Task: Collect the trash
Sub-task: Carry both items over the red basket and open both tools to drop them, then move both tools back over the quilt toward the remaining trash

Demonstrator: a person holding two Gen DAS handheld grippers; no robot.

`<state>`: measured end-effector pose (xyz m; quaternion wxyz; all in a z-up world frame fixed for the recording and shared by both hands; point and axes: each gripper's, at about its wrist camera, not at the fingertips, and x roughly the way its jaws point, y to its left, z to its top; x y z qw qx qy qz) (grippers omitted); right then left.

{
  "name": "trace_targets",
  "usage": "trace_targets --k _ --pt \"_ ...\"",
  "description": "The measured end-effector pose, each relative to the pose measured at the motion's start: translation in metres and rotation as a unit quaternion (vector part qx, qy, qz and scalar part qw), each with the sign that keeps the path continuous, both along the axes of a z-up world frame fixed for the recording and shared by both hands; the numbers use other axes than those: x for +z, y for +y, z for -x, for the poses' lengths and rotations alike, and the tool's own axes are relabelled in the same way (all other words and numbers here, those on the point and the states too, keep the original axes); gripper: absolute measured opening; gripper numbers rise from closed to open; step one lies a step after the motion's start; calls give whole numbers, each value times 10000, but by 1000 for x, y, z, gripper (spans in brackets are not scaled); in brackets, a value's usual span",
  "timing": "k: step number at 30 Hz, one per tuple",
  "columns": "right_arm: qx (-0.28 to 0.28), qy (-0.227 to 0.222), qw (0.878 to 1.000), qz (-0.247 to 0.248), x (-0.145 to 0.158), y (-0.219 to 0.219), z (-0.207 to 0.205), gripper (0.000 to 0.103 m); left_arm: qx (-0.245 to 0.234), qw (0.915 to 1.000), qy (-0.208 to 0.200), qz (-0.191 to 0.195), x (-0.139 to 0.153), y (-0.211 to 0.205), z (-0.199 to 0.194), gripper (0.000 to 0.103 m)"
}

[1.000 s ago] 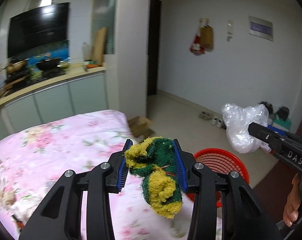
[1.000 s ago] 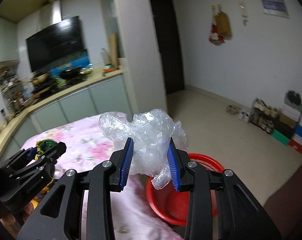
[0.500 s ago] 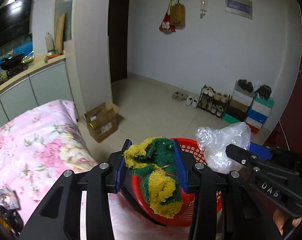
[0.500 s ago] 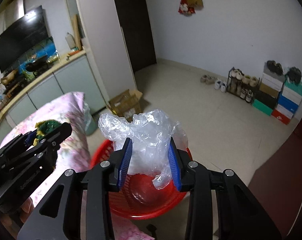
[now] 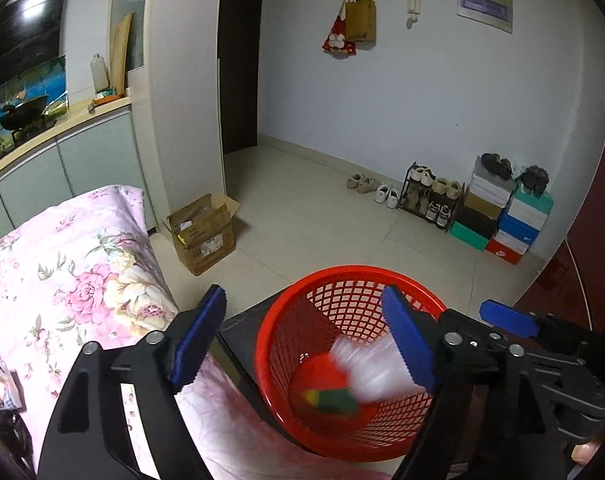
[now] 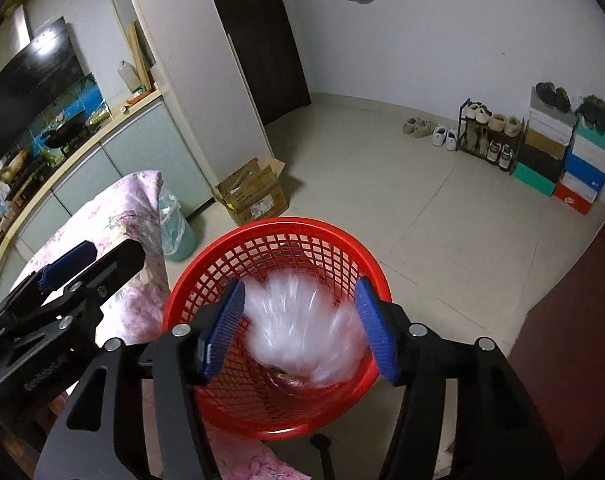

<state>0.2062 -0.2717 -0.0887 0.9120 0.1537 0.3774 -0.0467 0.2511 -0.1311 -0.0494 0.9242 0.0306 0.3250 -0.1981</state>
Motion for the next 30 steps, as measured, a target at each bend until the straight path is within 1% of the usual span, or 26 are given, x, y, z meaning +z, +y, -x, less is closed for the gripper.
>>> trace_targets --k 3,7,10,12,18,21,25,30 --pt "-20 -52 10000 -9 3 -1 4 63 55 10000 -23 -8 3 5 2 82" --pt "-46 -194 9998 -1 14 -3 12 66 187 9997 -129 -58 8 19 8 84" --pt "-59 -369 9993 67 27 0 23 68 335 9993 -166 -53 14 33 13 85" --pt "-63 -486 9987 115 34 2 29 71 444 9987 -235 -42 20 43 19 85" --pt "130 -802 9961 337 54 22 47 72 786 9962 -385 2 39 78 39 86" --pt "262 -952 9942 436 62 36 58 75 984 9938 -522 33 50 100 55 86" --pt "490 -1117 9914 479 70 58 67 78 1306 9896 -581 160 61 135 74 86" --pt "875 -1222 9877 435 76 89 74 79 1854 9808 -584 161 66 185 100 86"
